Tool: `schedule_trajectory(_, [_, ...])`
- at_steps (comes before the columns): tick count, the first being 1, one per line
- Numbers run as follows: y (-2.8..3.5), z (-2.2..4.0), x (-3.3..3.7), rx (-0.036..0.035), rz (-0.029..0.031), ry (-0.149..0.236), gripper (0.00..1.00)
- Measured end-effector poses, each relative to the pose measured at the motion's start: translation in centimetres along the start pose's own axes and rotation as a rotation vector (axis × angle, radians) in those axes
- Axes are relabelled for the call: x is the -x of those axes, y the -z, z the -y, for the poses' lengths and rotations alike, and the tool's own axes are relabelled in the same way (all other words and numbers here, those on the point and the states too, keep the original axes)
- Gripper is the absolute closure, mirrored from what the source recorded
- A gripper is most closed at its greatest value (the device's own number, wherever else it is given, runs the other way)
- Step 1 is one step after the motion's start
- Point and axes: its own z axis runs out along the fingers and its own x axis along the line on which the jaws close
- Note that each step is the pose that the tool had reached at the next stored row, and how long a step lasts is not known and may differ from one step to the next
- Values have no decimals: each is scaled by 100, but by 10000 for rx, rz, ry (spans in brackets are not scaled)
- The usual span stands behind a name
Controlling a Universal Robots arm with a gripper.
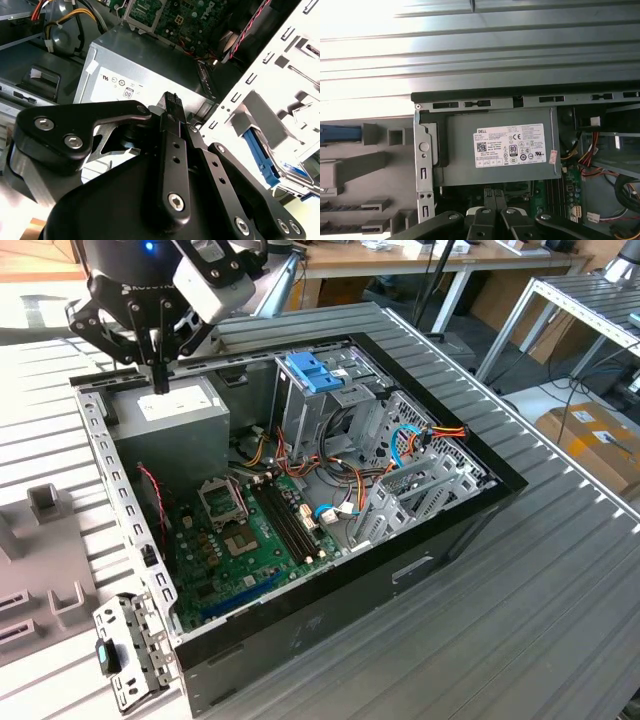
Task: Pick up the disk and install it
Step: 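Reach for the disk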
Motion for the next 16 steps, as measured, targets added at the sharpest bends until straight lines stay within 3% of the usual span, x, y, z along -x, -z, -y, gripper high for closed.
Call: schedule_trajectory(16, [2,5,-72,0,0,0,89])
